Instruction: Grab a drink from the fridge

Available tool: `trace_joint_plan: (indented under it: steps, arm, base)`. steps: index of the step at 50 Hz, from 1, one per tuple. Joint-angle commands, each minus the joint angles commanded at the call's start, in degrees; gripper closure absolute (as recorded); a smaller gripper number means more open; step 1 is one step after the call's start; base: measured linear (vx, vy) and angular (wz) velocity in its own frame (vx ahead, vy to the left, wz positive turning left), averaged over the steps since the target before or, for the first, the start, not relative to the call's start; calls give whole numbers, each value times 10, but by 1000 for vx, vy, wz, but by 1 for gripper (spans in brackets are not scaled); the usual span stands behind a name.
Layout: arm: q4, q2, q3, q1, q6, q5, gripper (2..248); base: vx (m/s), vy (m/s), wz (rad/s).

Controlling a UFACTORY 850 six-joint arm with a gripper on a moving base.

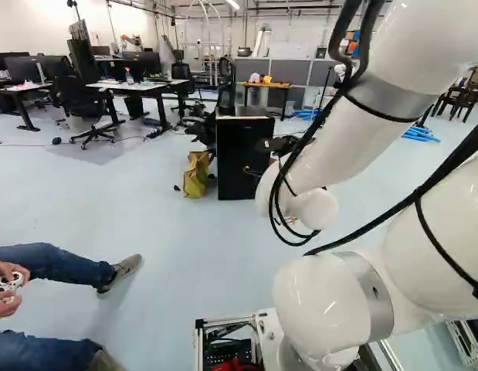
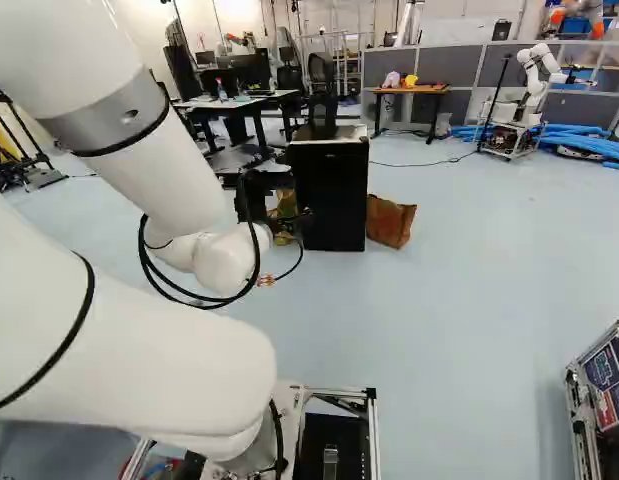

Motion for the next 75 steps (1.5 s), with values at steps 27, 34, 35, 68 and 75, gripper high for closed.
trace_joint_plan:
  steps: [27,34,35,68,75]
  arm:
    - [0,0,0,0,0,0,3]
    - [0,0,0,0,0,0,3]
    - [0,0,0,0,0,0,3]
    - [0,0,0,0,0,0,3]
    - [0,0,0,0,0,0,3]
  base:
    - [164,40,-25]
    - [167,45,-22]
    - [194,50,-29]
    - [169,47,-20]
    - [175,49,-16]
